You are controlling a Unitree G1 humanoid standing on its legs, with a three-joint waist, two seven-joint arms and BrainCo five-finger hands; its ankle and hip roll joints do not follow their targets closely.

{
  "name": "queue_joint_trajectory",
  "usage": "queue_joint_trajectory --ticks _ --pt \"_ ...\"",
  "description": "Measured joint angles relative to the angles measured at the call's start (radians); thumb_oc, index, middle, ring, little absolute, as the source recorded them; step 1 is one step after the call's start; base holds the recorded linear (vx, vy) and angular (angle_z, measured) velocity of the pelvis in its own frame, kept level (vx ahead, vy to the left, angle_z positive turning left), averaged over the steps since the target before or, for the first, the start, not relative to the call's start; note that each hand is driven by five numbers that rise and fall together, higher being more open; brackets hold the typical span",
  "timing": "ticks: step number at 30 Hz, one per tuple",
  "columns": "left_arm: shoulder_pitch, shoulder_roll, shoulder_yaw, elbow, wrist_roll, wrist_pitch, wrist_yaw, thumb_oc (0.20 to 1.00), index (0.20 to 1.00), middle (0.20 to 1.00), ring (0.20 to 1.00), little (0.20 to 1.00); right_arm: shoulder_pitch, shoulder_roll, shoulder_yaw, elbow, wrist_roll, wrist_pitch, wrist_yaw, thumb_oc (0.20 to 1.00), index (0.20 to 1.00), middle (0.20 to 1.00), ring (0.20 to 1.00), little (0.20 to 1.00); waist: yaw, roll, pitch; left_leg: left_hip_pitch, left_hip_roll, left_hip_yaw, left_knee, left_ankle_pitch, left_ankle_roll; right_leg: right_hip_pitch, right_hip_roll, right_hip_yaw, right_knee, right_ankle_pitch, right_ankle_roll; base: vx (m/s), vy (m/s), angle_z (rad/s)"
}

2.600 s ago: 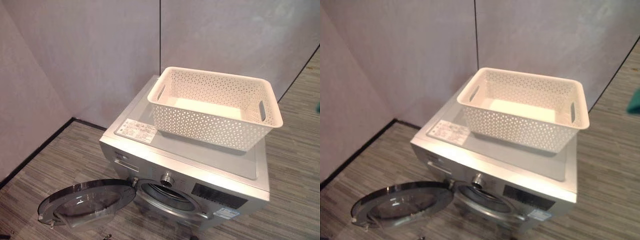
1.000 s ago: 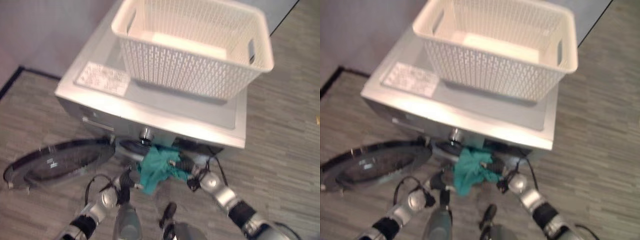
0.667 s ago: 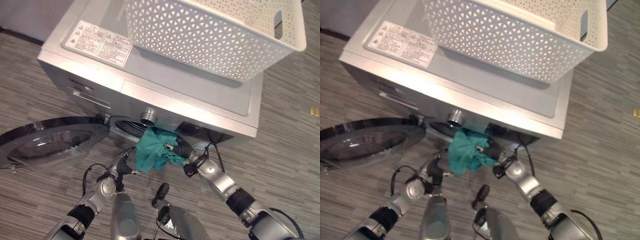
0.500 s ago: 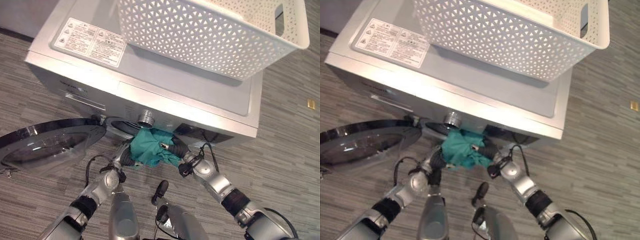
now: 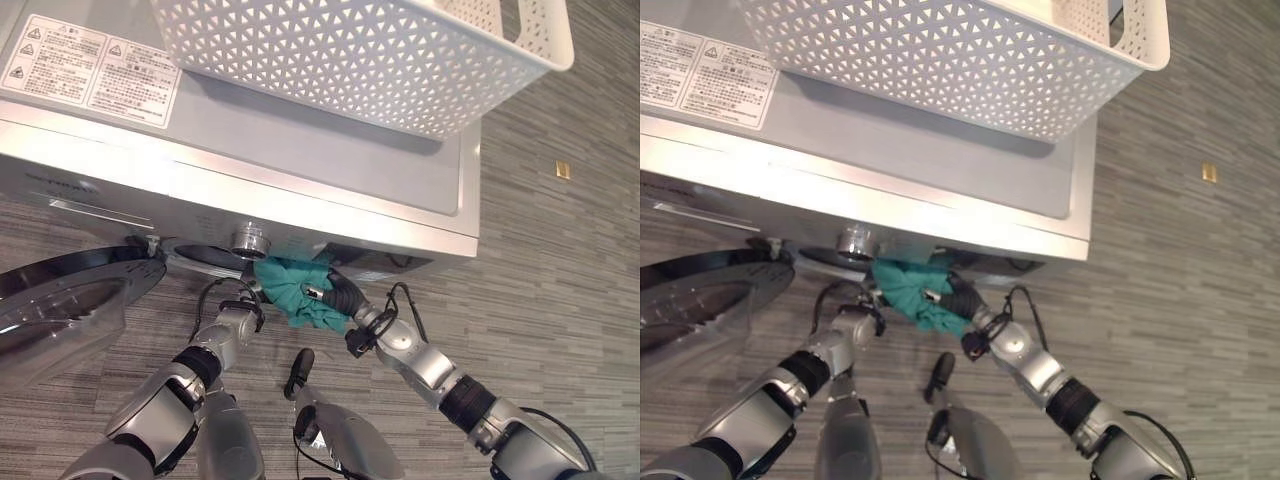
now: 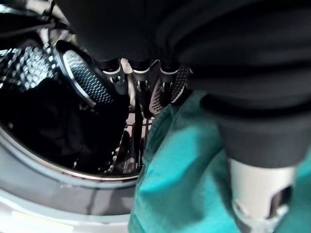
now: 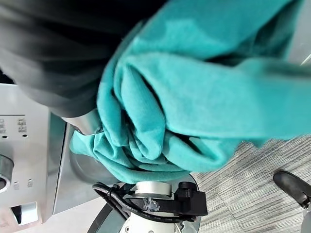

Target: Grab the laundry basket,head to the washer,open it,put in the laundry and shut it.

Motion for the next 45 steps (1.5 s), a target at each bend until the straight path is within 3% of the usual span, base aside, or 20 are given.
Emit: queue_joint_trajectory --ticks 1,2,3,4,5,13,14,15,16,29,38,41,45 --pt "0.01 0.0 0.005 -0.007 -0.02 0.0 0.003 1.0 1.0 1.0 1.0 1.0 0.002 0.0 0.001 0.0 0.0 0.0 0.0 0.2 0.2 0.2 0.2 0.2 -0.001 0.0 0.0 0.0 -0.001 0.001 -0.002 0.0 0.0 0.0 0.0 0.001 -0.003 0.001 0.001 0.0 0.0 0.0" --pt "0.018 -0.001 0.011 -0.008 -0.032 0.0 0.006 0.846 0.846 0.846 0.846 0.846 0.003 0.0 0.003 0.0 0.0 0.0 0.0 0.2 0.2 0.2 0.2 0.2 -0.001 0.0 0.0 0.0 -0.001 0.002 -0.003 0.0 0.0 0.0 0.0 0.002 -0.004 0.002 0.001 0.0 0.0 0.0" --pt "0.024 0.0 0.011 -0.008 -0.035 0.0 0.007 0.495 0.495 0.495 0.495 0.495 0.005 0.0 0.004 0.0 0.0 0.0 0.0 0.2 0.2 0.2 0.2 0.2 -0.003 0.0 0.0 0.0 -0.002 0.003 -0.003 0.0 0.0 0.0 -0.001 0.002 -0.005 0.002 0.001 0.0 0.0 0.0" --pt "0.033 -0.001 0.019 -0.014 -0.057 -0.001 0.007 0.235 0.235 0.235 0.235 0.235 0.008 0.0 0.004 0.0 0.0 0.0 0.0 0.2 0.2 0.2 0.2 0.2 -0.001 0.0 0.0 0.0 -0.002 0.003 -0.004 0.0 0.0 0.0 -0.001 0.002 -0.005 0.002 0.001 0.0 0.0 0.0" --pt "0.047 -0.001 0.036 -0.032 -0.082 -0.001 0.009 0.2 0.2 0.2 0.2 0.2 0.009 0.0 0.005 0.0 0.0 0.0 0.0 0.2 0.2 0.2 0.2 0.2 -0.001 -0.001 0.0 0.0 -0.002 0.003 -0.004 0.0 0.0 0.0 -0.001 0.002 -0.005 0.002 0.001 0.0 0.0 0.0" --pt "0.093 0.009 0.058 -0.084 -0.19 -0.009 0.022 0.2 0.2 0.2 0.2 0.2 0.008 -0.001 0.004 0.001 -0.011 0.0 -0.018 0.2 0.2 0.2 0.2 0.2 0.003 -0.001 0.0 -0.003 -0.003 -0.001 -0.004 0.0 0.0 0.001 -0.001 -0.002 -0.011 0.002 0.001 0.0 0.0 0.0" --pt "0.102 0.009 0.067 -0.085 -0.191 -0.013 0.023 0.2 0.2 0.2 0.2 0.2 0.009 -0.001 0.003 0.001 -0.021 0.0 -0.021 0.517 0.517 0.517 0.517 0.517 0.004 0.0 0.0 -0.004 -0.003 -0.002 -0.004 0.0 0.0 0.001 -0.001 -0.004 -0.011 0.002 0.002 0.0 0.001 0.03" --pt "0.114 0.007 0.079 -0.085 -0.2 -0.016 0.024 0.2 0.2 0.2 0.2 0.2 0.009 -0.001 0.002 0.001 -0.039 0.0 -0.025 0.9 0.9 0.9 0.9 0.9 0.003 0.0 0.0 -0.006 -0.003 -0.004 -0.003 0.0 0.0 0.001 -0.001 -0.007 -0.013 0.002 0.002 0.0 -0.002 0.06" --pt "0.127 0.003 0.097 -0.085 -0.225 -0.023 0.025 0.2 0.2 0.2 0.2 0.2 0.009 -0.001 -0.001 0.003 -0.053 0.0 -0.026 1.0 1.0 1.0 1.0 1.0 0.003 0.0 0.0 -0.011 -0.004 -0.007 -0.002 0.0 0.0 0.0 -0.001 -0.012 -0.016 0.002 0.002 0.0 -0.003 0.07" --pt "0.233 -0.08 0.234 -0.018 -0.524 -0.083 0.081 0.2 0.2 0.2 0.2 0.2 0.084 0.002 -0.033 0.107 -0.285 0.008 -0.112 1.0 1.0 1.0 1.0 1.0 0.012 -0.004 0.003 -0.016 -0.006 -0.009 -0.003 -0.002 -0.001 -0.002 -0.003 -0.017 -0.016 0.001 0.003 0.0 0.0 0.01" --pt "0.175 -0.108 0.341 0.055 -0.667 -0.099 0.128 0.2 0.2 0.2 0.2 0.2 0.172 -0.032 -0.054 0.218 -0.649 0.047 -0.178 1.0 1.0 1.0 1.0 1.0 -0.045 -0.041 0.006 -0.017 -0.005 -0.001 -0.003 -0.004 -0.001 -0.01 -0.002 -0.002 -0.016 0.006 0.007 -0.02 0.007 -0.02" --pt "0.082 -0.08 0.41 0.139 -0.733 -0.104 0.163 0.2 0.2 0.2 0.2 0.2 0.296 -0.07 -0.059 0.297 -0.708 0.047 -0.192 1.0 1.0 1.0 1.0 1.0 -0.087 -0.076 0.006 -0.017 -0.002 0.013 -0.002 -0.008 -0.004 -0.016 0.0 0.006 -0.016 0.006 0.008 -0.01 -0.035 -0.11" --pt "-0.031 -0.056 0.53 0.131 -0.869 -0.136 0.178 0.2 0.2 0.2 0.2 0.2 0.419 -0.079 -0.09 0.485 -0.746 0.049 -0.194 1.0 1.0 1.0 1.0 1.0 -0.103 -0.083 0.002 -0.073 0.011 -0.01 0.018 -0.013 -0.014 -0.05 0.012 -0.014 -0.016 -0.007 0.027 -0.01 -0.094 0.07"
